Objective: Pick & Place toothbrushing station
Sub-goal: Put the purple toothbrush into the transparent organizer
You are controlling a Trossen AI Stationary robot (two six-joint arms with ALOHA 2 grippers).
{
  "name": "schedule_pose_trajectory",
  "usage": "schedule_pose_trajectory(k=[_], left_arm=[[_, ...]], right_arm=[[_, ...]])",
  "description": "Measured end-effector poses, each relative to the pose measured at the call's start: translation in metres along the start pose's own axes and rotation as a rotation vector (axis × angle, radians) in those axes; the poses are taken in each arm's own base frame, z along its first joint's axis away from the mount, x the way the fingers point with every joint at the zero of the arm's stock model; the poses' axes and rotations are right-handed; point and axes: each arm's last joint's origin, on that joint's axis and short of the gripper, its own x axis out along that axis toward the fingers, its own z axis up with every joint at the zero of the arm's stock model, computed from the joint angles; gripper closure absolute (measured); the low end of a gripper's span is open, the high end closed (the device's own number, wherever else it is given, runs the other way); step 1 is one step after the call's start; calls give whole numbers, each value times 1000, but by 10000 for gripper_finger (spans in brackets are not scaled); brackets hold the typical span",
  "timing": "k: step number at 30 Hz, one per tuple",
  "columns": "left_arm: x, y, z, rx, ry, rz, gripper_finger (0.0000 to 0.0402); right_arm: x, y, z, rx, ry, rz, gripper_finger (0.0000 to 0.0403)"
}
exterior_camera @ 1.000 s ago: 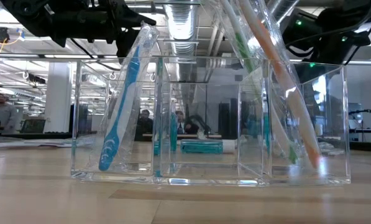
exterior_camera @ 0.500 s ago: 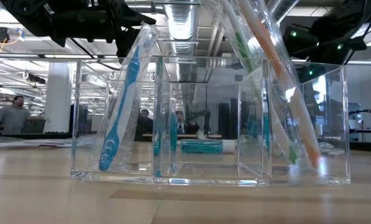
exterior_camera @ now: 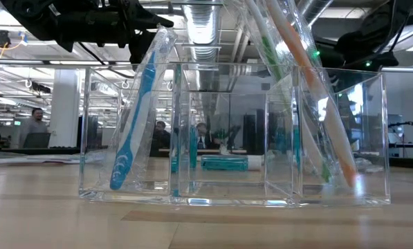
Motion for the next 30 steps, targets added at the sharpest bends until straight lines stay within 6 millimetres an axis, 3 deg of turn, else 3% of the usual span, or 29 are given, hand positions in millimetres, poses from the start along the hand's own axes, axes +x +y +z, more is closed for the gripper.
schedule_pose_trajectory(k=[21,30], left_arm=[[0,0,0,0,0,0,298],[0,0,0,0,1,0,298]], right_arm=[[2,-5,3,14,28,-23,295],[20,0,-1,-14,72,-100,321]])
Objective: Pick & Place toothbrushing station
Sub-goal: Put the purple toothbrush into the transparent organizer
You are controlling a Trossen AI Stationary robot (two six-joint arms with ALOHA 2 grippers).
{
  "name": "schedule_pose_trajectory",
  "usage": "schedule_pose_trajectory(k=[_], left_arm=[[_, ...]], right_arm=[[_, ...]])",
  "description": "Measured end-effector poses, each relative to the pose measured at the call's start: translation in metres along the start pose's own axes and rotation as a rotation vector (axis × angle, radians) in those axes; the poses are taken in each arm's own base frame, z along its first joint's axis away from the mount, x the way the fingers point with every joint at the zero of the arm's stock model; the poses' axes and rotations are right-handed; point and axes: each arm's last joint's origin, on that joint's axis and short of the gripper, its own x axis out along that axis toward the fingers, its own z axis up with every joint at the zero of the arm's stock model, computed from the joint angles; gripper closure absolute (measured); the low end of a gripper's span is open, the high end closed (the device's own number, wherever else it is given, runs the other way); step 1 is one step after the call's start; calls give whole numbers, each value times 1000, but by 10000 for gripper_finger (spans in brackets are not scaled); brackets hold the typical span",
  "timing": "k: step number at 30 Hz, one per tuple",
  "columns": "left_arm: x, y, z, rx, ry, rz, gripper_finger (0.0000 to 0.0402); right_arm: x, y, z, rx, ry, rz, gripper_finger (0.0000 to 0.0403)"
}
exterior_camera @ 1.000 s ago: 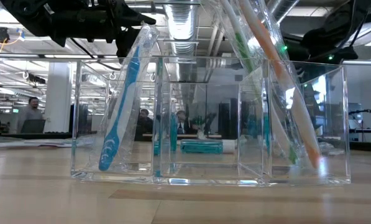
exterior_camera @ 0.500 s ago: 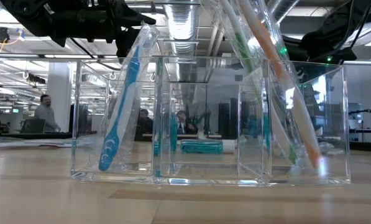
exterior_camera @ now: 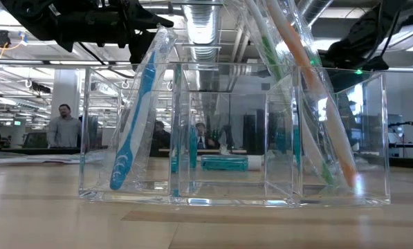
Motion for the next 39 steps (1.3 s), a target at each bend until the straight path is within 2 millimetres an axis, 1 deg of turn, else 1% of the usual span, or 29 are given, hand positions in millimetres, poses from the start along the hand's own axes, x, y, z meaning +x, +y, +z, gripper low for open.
schedule_pose_trajectory(k=[3,6,7,11,13,19,24,29,31,32,39], left_arm=[[0,0,0,0,0,0,298],[0,0,0,0,0,0,298],[0,0,0,0,0,0,298],[0,0,0,0,1,0,298],[0,0,0,0,0,1,298],[0,0,0,-1,3,2,298],[0,0,0,20,5,2,298],[0,0,-1,43,5,3,298],[0,0,0,43,5,2,298],[0,0,0,44,5,3,298],[0,0,0,45,-1,1,298]], right_arm=[[-4,4,4,-20,0,9,350],[-10,7,8,-44,-1,38,387],[-11,7,9,-47,-1,45,394],[-17,11,14,-52,-25,70,392],[-19,13,15,-75,-45,64,398],[-30,29,23,-145,-123,135,401],[-44,42,30,-195,-208,148,401],[-63,52,40,-226,-323,186,402],[-72,52,42,-252,-362,200,402],[-77,54,46,-250,-404,226,402],[-109,52,59,-269,-596,338,403]])
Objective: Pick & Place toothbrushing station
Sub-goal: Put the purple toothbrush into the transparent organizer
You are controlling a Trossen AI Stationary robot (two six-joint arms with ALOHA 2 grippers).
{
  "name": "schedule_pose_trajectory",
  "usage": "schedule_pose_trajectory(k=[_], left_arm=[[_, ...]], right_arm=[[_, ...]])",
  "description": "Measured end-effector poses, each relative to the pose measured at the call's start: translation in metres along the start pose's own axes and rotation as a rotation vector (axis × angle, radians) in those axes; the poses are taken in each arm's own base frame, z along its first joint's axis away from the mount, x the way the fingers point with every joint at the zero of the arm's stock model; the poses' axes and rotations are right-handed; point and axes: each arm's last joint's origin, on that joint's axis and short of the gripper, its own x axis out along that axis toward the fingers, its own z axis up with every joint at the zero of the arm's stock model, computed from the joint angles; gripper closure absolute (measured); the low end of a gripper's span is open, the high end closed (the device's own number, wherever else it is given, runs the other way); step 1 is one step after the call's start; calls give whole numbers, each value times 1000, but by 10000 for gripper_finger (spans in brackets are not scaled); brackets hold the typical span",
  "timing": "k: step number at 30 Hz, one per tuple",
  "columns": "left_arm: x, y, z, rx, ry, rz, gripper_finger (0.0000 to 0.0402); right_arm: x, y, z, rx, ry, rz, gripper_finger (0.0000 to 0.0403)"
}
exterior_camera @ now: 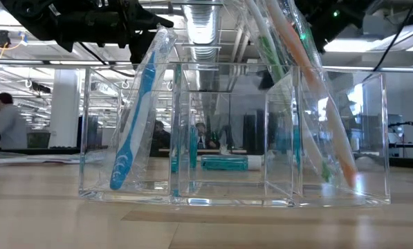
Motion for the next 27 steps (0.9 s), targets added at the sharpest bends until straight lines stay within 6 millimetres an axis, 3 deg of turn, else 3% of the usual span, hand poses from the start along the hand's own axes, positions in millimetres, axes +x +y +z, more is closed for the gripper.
schedule_pose_trajectory(k=[11,19,27], left_arm=[[0,-1,1,61,-17,-4,298],[2,-11,3,149,-89,26,298],[4,-31,2,251,-157,-1,298]], right_arm=[[-23,29,30,-51,-318,291,401],[-41,48,37,-92,-462,467,401],[-51,56,37,-112,-517,520,402]])
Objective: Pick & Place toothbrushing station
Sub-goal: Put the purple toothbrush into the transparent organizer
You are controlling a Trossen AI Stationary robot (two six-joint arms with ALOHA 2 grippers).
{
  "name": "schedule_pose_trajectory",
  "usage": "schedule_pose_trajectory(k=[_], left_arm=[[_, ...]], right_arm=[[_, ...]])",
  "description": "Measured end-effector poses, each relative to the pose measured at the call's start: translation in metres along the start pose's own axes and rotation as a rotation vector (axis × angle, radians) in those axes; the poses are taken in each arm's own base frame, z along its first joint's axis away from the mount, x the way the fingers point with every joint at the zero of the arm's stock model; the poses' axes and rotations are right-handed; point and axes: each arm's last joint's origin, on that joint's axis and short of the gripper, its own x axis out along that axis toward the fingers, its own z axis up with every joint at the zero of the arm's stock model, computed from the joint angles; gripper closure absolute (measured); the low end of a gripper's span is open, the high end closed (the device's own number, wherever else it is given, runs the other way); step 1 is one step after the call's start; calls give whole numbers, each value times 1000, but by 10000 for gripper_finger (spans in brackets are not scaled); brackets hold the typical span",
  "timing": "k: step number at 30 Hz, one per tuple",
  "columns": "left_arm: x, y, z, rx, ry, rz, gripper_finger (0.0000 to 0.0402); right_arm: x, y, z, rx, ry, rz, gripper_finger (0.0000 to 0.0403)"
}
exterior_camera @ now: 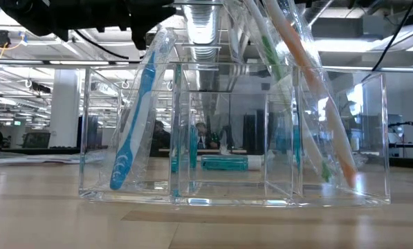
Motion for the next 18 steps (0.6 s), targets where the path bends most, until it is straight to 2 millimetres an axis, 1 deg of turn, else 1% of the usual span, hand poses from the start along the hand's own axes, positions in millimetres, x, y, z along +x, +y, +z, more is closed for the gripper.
schedule_pose_trajectory(k=[5,10,13,16,18], left_arm=[[2,-3,-1,25,-18,8,298],[10,-1,-10,25,-21,9,298],[14,0,-12,26,-59,3,298],[17,0,-16,26,-70,0,298],[18,1,-16,27,-77,-1,298]], right_arm=[[0,2,2,-1,-15,17,402],[-1,5,2,0,-19,63,402],[3,9,-4,-5,-12,76,403],[9,16,-8,-15,-49,113,403],[14,18,-15,-21,-39,126,403]])
